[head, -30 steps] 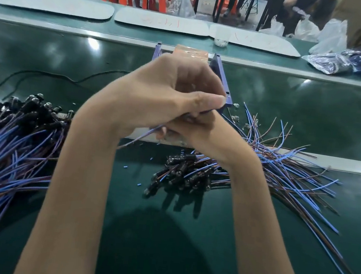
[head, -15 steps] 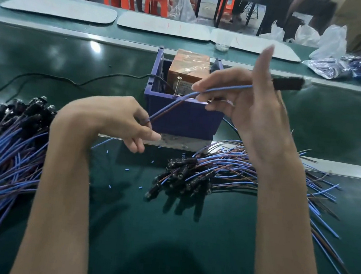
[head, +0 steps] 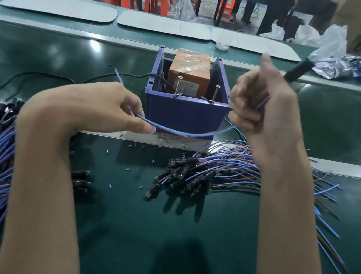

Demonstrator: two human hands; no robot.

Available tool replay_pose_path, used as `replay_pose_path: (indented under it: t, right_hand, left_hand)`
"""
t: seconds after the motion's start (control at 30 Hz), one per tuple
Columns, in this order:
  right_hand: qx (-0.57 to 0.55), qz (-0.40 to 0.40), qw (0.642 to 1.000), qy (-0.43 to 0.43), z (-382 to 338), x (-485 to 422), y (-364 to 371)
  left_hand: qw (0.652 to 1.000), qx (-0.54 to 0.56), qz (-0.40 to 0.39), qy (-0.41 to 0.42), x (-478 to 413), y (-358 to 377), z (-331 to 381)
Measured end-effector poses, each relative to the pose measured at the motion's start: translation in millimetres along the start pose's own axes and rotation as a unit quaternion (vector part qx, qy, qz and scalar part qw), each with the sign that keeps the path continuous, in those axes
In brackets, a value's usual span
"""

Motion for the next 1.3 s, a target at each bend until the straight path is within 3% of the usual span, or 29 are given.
replay_pose_path:
  t: [0.33, 0.63, 0.77, 0.87, 1.07, 1.3]
  right_hand:
    - [0.259, -0.085, 0.957, 0.1, 36.2, 8.9, 0.4]
    - [0.244, -0.087, 0.963, 0.077, 36.4, 6.2, -4.8]
    - [0.224, -0.033, 0.97, 0.085, 36.7, 2.5, -16.9]
    - [0.207, 0.006, 0.975, 0.076, 34.0, 0.4, -24.0]
    - [0.233, 0.011, 0.97, 0.061, 29.9, -0.5, -29.4]
    - [0.232, 0.037, 0.971, 0.05, 21.9, -1.1, -32.5]
  left_hand:
    - [0.974, 0.091, -0.059, 0.201, 22.5, 16.5, 70.6]
    - [0.952, 0.06, -0.155, 0.258, 16.4, 63.5, 104.9]
    - [0.948, 0.1, -0.165, 0.254, 13.9, 59.4, 98.1]
    - [0.946, 0.159, -0.139, 0.246, 11.6, 46.1, 89.4]
    - [0.95, 0.219, 0.006, 0.224, -1.7, 18.5, 85.8]
    - [0.956, 0.22, 0.056, 0.187, -5.9, 2.2, 69.2]
Point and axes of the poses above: each hand's wrist, its own x-axis away from the middle knuckle, its own y-axis out of the palm, z = x × y, the point moved 10 cm from there along -x, towards the middle knuckle, and after that the axes turned 13 degrees about -y, right-handed, at the moved point
